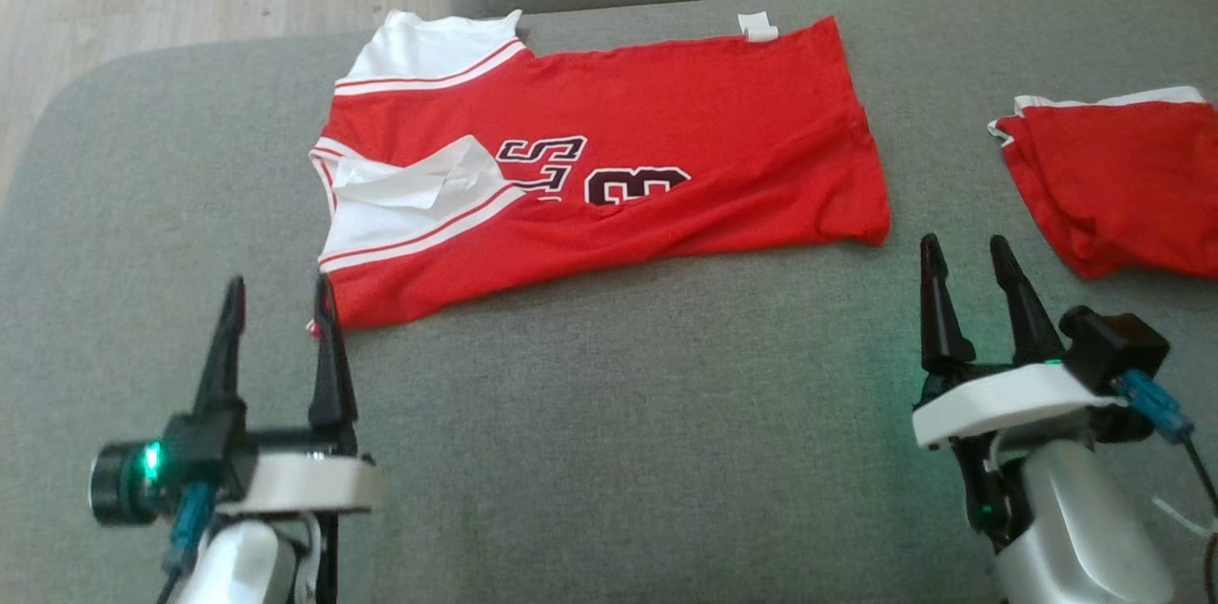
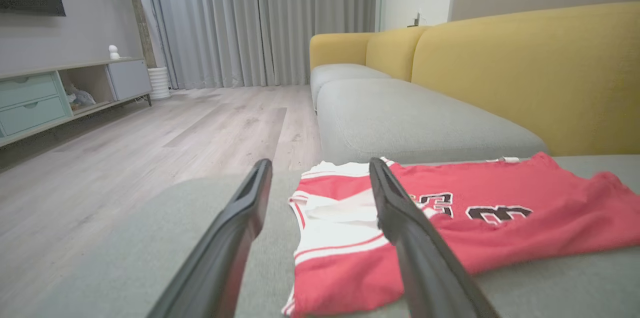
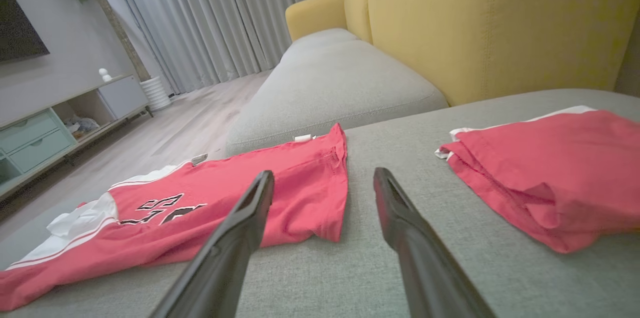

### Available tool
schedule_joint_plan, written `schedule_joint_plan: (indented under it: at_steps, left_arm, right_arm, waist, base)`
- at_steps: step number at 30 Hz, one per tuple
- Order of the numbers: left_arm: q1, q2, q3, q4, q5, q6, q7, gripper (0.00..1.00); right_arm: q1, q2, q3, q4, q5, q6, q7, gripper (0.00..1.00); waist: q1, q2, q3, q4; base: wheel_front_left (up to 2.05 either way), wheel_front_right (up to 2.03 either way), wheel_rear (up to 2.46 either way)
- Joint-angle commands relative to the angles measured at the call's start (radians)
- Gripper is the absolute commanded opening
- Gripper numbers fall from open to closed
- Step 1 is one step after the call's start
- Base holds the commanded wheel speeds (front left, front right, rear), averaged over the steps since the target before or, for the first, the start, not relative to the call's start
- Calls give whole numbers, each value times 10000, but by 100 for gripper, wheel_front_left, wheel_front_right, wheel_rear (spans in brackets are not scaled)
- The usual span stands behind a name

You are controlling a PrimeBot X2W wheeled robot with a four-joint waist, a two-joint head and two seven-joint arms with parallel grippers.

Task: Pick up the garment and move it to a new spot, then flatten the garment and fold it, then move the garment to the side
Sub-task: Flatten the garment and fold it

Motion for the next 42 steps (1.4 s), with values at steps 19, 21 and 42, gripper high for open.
schedule_joint_plan:
  at_steps: [19, 21, 42]
  left_arm:
    - [-1992, 1, 724, 2960, 649, -611, 834, 100]
    - [-2250, 50, 771, 3510, 665, -486, 999, 100]
    - [-3611, 192, 407, 5562, 396, -1245, 1098, 0]
  right_arm:
    - [-350, 101, 826, -1836, 428, -7, -108, 100]
    - [-369, 102, 788, -1872, 391, -7, -108, 100]
    - [-568, 102, 691, -1568, 442, -7, -104, 100]
  waist:
    - [3, 0, 1382, -408]
    - [3, 0, 1524, -453]
    - [3, 0, 1786, -640]
  base:
    - [0, 0, 0]
    - [0, 0, 0]
    - [0, 0, 0]
